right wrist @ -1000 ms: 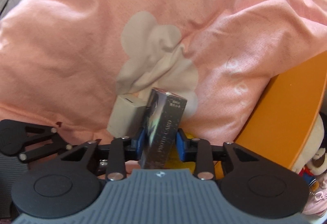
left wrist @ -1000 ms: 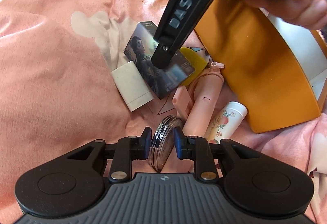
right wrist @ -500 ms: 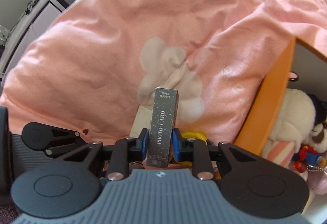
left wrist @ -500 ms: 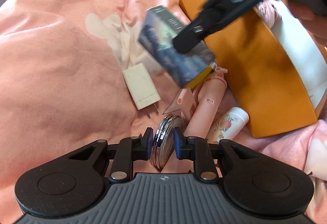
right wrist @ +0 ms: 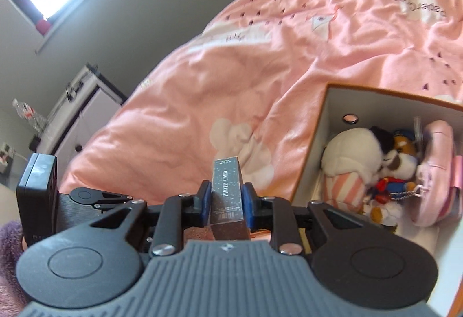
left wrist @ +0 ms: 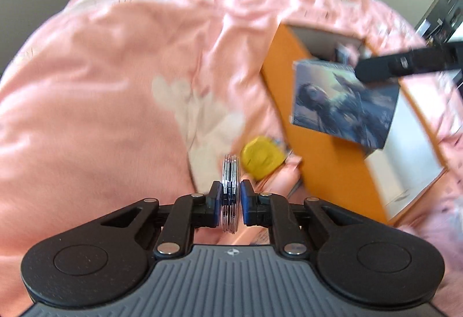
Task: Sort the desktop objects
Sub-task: 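Carry the compact mirror and photo card pack into the box and lower them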
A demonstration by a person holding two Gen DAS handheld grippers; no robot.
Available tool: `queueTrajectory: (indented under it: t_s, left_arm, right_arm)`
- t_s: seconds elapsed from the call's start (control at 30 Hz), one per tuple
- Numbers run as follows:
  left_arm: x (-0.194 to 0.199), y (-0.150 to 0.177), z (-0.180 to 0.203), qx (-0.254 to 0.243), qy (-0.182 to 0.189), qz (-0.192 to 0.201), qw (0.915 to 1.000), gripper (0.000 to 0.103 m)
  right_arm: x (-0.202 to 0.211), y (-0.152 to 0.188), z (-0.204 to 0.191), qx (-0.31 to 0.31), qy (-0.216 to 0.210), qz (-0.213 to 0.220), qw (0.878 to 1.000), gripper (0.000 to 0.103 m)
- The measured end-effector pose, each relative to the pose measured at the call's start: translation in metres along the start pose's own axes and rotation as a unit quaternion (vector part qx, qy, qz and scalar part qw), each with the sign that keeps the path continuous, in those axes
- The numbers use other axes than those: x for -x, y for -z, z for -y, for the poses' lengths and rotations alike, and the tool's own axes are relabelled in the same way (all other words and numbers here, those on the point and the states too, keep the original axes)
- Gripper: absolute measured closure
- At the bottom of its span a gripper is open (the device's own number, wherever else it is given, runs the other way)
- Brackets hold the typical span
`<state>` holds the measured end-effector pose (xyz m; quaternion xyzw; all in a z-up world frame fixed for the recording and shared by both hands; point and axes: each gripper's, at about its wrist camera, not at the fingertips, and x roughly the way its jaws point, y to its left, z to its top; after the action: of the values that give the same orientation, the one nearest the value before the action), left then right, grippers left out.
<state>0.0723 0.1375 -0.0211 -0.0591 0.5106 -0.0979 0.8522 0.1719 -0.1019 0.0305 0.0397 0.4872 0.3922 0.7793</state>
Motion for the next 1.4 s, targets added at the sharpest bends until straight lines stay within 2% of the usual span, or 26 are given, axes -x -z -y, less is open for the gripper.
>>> queueTrajectory:
  t_s: [0.2,0.37,0.5,0.6,0.8,0.97,1.17,1.4]
  left_arm:
    - [0.033,-0.03,0.025,-0.009,0.053,0.053,0.9971,0.088]
    - [0.054,-0.057,0.06,-0.026,0.117,0.063,0.9908,0.088]
    - [0.023,-0.073,0.096,-0.025,0.163,0.039,0.9855,0.088]
    - [-0.009,-0.079,0.122,-0.02,0.175,0.011,0.9844,0.088]
    - [-0.073,-0.084,0.156,-0.001,0.141,-0.055,0.9885,0.088]
    - [-0.1,-0.087,0.167,0.007,0.104,-0.084,0.991,0.088]
    - [-0.118,-0.088,0.175,-0.002,0.054,-0.109,0.9926,0.088]
    - [-0.134,-0.088,0.18,0.001,0.03,-0.134,0.9905,0.087]
  right_arm:
    - [0.056,0.019,0.019,-0.034,0.032,0.074,0.996,0.078]
    - [0.08,0.04,0.044,-0.076,0.071,0.109,0.989,0.078]
    - [0.081,0.058,0.067,-0.11,0.1,0.112,0.982,0.079]
    - [0.076,0.07,0.081,-0.128,0.123,0.113,0.978,0.079]
    - [0.061,0.091,0.1,-0.157,0.169,0.109,0.967,0.079]
    - [0.045,0.101,0.107,-0.179,0.184,0.117,0.959,0.079]
    - [0.028,0.109,0.11,-0.197,0.181,0.115,0.957,0.079]
    - [0.012,0.111,0.115,-0.207,0.166,0.101,0.959,0.079]
